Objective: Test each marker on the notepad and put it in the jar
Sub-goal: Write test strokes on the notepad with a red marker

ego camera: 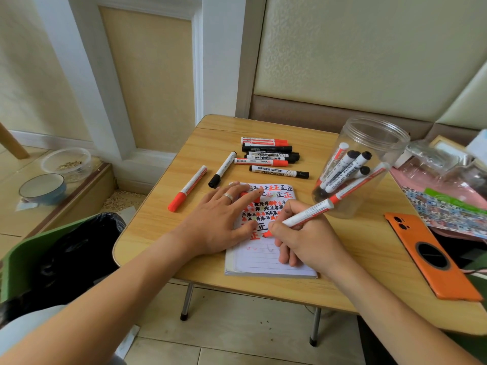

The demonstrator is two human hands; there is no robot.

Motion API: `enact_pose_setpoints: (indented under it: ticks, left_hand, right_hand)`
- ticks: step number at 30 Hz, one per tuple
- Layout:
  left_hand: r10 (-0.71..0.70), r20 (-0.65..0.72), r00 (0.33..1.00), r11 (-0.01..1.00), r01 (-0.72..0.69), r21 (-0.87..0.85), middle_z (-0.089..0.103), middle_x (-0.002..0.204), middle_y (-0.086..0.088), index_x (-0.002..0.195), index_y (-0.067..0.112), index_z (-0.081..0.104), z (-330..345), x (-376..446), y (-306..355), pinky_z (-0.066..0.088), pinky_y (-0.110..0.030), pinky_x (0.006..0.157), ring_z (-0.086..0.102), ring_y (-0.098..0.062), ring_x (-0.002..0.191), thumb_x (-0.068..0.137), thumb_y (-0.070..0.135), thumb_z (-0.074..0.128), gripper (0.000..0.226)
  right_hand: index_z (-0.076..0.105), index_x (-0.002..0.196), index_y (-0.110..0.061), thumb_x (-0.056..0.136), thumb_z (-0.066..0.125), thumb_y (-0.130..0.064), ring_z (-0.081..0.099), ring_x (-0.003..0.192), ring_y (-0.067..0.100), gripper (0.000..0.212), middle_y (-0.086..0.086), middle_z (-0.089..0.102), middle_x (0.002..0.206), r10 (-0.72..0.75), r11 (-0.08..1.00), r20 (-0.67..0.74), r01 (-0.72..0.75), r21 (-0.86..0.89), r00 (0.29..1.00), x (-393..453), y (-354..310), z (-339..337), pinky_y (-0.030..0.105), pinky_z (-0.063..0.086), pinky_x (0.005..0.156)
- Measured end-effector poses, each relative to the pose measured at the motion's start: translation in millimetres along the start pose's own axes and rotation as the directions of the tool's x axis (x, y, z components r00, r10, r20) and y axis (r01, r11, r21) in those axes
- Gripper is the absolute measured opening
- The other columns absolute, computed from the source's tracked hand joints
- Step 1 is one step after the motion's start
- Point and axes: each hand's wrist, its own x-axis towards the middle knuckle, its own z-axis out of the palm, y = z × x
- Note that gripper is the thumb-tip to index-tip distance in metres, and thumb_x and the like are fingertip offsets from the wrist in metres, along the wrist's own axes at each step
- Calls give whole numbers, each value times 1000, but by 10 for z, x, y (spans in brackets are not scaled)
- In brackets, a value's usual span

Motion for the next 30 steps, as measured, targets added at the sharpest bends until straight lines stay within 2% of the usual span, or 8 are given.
enact_pose_setpoints:
  ticks: [9, 18, 21, 23, 25, 27, 30]
  left_hand:
    - [-1, -8, 1000, 1000, 1, -18, 16, 166, 11, 159, 45, 6, -10, -10, 5, 2, -36, 124, 1, -10, 155, 89, 70, 17, 75]
    - [7, -15, 1000, 999, -7, -35, 16, 166, 11, 159, 45, 9, -18, -9, 2, 1, -35, 124, 2, -9, 154, 95, 66, 30, 70]
    - [18, -56, 998, 998, -22, -58, 20, 164, 10, 158, 44, 18, -35, -24, 14, 5, -35, 123, 5, -8, 153, 94, 65, 35, 69]
    - [49, -135, 990, 997, -57, -54, 29, 159, 10, 155, 42, 31, -47, -38, 24, 9, -34, 122, 11, -8, 152, 95, 63, 42, 65]
    - [75, -218, 973, 995, -89, -54, 44, 146, 11, 146, 39, 47, -61, -48, 35, 21, -31, 115, 28, -8, 141, 95, 57, 51, 54]
    - [92, -274, 957, 990, -117, -76, 56, 129, 12, 133, 35, 59, -72, -51, 40, 34, -28, 102, 42, -7, 121, 97, 43, 59, 37]
    - [84, -293, 952, 980, -132, -148, 62, 114, 11, 118, 28, 64, -84, -54, 40, 44, -22, 87, 49, -5, 104, 98, 24, 64, 21]
  right_hand:
    - [55, 82, -5, 93, 69, -8, 54, 36, 23, 18, 14, 64, 59, 11, 1000, 40, -11, -1, 999, -9, -18, 3, 22, 36, 37]
    - [52, 81, -7, 91, 66, -10, 58, 36, 27, 17, 16, 62, 57, 64, 998, -40, -64, -5, 997, 16, -4, -17, 21, 37, 36]
    - [52, 83, -5, 90, 66, -12, 57, 35, 25, 17, 19, 62, 59, 67, 998, -46, -68, -16, 997, 17, -5, -17, 21, 36, 36]
    - [51, 83, -5, 91, 65, -11, 57, 35, 25, 17, 18, 62, 60, 50, 999, -54, -50, -5, 997, 16, -12, -15, 22, 36, 36]
    - [51, 83, -5, 92, 64, -9, 58, 38, 26, 17, 15, 62, 61, 19, 999, -71, -15, 50, 997, 20, -12, -15, 25, 37, 37]
    - [51, 86, -3, 95, 64, -7, 60, 42, 27, 16, 12, 62, 63, -24, 992, -87, 34, 119, 996, 30, -11, -20, 27, 39, 38]
    - [54, 92, -2, 98, 66, -8, 61, 48, 28, 14, 11, 64, 67, -74, 971, -86, 92, 222, 994, 51, -28, -14, 29, 44, 41]
